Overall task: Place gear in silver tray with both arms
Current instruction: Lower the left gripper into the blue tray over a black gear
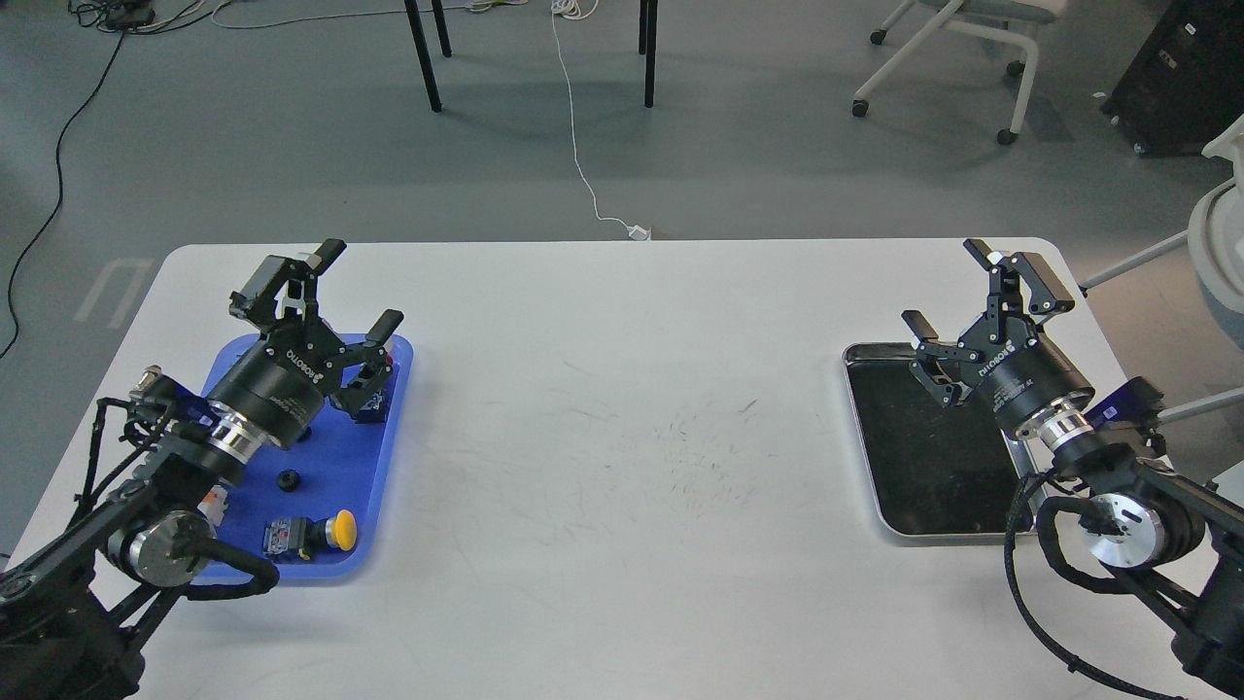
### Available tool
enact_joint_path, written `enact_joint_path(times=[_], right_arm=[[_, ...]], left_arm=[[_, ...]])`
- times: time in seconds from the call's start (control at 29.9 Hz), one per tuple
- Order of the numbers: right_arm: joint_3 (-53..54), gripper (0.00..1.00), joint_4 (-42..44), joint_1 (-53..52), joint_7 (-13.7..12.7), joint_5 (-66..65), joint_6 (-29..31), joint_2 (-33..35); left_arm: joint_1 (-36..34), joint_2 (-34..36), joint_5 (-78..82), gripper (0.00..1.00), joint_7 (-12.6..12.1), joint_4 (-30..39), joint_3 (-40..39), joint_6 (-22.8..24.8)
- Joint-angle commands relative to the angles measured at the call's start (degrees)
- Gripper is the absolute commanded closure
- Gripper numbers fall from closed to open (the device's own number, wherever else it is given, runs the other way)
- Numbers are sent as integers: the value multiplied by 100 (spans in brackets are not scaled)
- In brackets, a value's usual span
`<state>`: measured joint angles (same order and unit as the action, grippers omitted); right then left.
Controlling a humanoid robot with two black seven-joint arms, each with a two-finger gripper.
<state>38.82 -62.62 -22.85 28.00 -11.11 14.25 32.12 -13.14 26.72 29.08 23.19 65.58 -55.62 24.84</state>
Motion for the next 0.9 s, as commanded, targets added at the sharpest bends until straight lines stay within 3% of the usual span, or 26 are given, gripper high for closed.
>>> enact_joint_path(times=[0.0,0.23,0.54,0.7,0.87], right_arm=[[3,1,4,8,0,-5,-1,-13],[3,1,13,8,0,-14,-1,-22],[-15,1,30,0,0,-22,8,-13],[-15,1,30,-9,0,-31,8,-39],[-23,1,21,-27,0,-31,8,-13]], left_arm=[[4,0,-8,1,1,-1,-10,55],[-13,0,-34,1,89,-10,7,64],[-286,368,535,1,431,34,104,55],[-312,904,2159,1,481,385,113,316],[-610,1510,5049,2,481,745,148,316]])
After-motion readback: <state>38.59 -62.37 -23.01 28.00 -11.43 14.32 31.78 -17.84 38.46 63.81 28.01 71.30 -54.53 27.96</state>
